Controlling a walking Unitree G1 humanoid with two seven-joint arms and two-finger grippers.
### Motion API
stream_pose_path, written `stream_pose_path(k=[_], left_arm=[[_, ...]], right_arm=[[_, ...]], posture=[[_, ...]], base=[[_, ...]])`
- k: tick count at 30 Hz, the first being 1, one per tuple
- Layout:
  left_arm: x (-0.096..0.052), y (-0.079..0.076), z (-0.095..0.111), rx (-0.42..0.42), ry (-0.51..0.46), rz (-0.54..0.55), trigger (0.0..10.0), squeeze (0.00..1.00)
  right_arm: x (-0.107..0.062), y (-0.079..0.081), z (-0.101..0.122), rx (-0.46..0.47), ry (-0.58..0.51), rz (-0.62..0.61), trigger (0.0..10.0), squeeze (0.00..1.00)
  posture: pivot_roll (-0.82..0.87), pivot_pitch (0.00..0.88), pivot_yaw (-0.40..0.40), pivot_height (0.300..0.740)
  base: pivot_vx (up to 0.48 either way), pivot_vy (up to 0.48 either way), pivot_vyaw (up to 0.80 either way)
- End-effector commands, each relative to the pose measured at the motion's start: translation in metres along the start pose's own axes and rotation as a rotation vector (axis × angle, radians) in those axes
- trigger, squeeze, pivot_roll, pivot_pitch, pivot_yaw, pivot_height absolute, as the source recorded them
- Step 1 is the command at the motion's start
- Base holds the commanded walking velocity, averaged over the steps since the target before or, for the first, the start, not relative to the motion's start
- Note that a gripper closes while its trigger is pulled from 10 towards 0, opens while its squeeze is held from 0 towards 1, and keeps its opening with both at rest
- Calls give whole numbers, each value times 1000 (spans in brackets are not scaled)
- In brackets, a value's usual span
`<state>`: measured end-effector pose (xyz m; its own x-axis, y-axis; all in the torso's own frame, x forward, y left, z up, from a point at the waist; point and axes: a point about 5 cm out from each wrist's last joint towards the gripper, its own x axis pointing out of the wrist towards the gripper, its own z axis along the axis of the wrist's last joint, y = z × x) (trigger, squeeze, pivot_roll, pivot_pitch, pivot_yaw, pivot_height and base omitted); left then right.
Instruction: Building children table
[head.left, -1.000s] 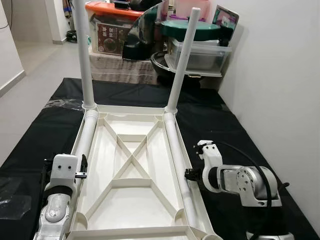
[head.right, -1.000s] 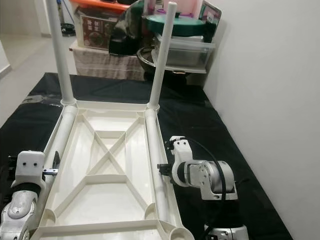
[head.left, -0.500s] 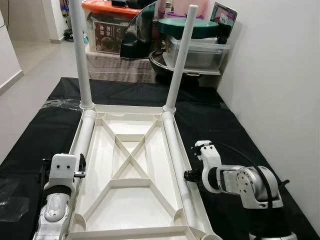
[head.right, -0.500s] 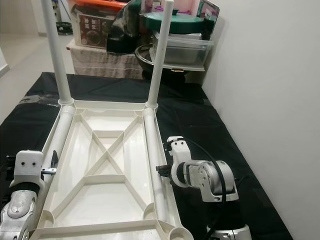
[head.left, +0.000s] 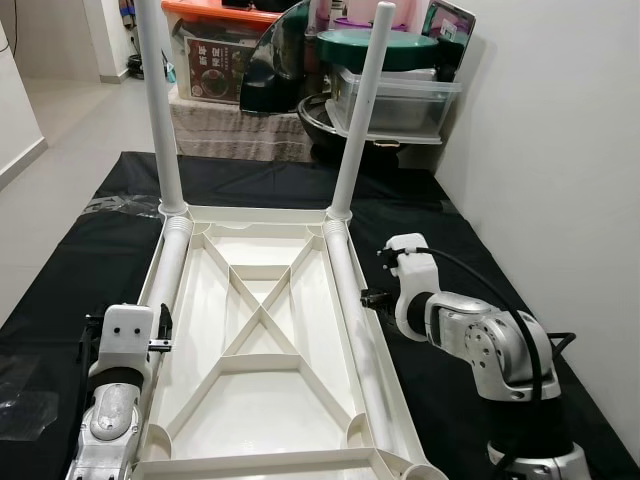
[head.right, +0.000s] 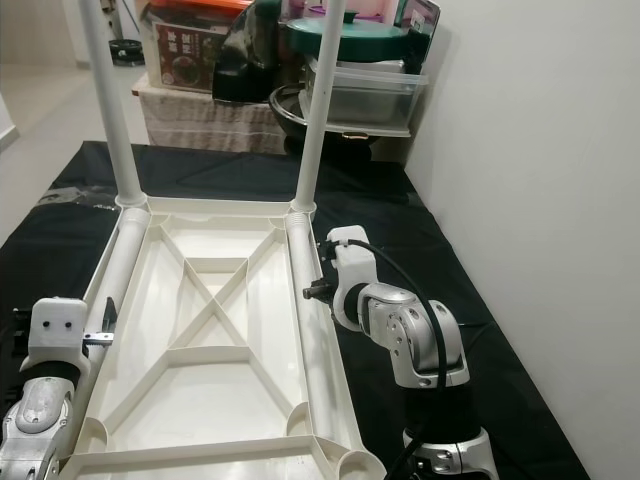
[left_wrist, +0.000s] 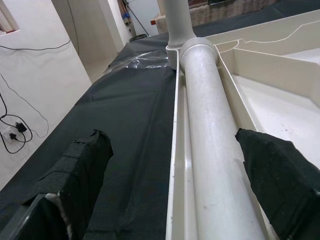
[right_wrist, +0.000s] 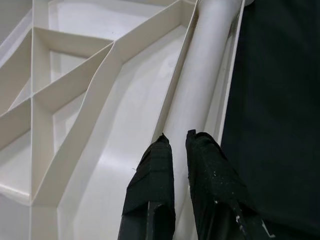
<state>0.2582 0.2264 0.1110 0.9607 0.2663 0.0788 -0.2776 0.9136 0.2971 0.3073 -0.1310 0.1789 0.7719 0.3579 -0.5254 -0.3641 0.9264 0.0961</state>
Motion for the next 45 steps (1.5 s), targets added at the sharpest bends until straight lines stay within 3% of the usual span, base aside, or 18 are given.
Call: stream_pose_path(k=[1,4,11,18,28,32,41,45], left_arm=[[-6,-6,-15,18,71,-31,10000,0],[-6,-6,-15,19,71,-32,10000,0],[-6,-7,-16,19,73,-34,10000,0],[-6,-7,-17,19,73,-38,10000,0],[-7,-7,-17,23,73,-36,10000,0],[-6,-7,-17,23,70,-35,10000,0],[-5,-7,-17,23,70,-34,10000,0],[-5,-7,-16,23,68,-32,10000,0]], right_arm=[[1,-1,-19,-4,107,9,10000,0],[2,-9,-39,11,206,-10,10000,0],[1,-14,-50,17,250,-21,10000,0],[-2,-10,-63,9,313,16,10000,0],[-3,6,-58,-36,282,120,10000,0],[-3,5,-77,-67,343,142,10000,0],[-6,10,-86,-123,371,204,10000,0],[-2,-6,-99,-88,428,117,10000,0]], posture=[[-17,0,-142,740],[-18,0,-143,740],[-18,0,-143,740],[-23,0,-139,740],[-22,0,-140,740],[-21,0,-141,740],[-21,0,-140,740],[-14,0,-146,740]], base=[[0,0,0],[0,0,0],[0,0,0],[0,0,0],[0,0,0],[0,0,0],[0,0,0],[0,0,0]])
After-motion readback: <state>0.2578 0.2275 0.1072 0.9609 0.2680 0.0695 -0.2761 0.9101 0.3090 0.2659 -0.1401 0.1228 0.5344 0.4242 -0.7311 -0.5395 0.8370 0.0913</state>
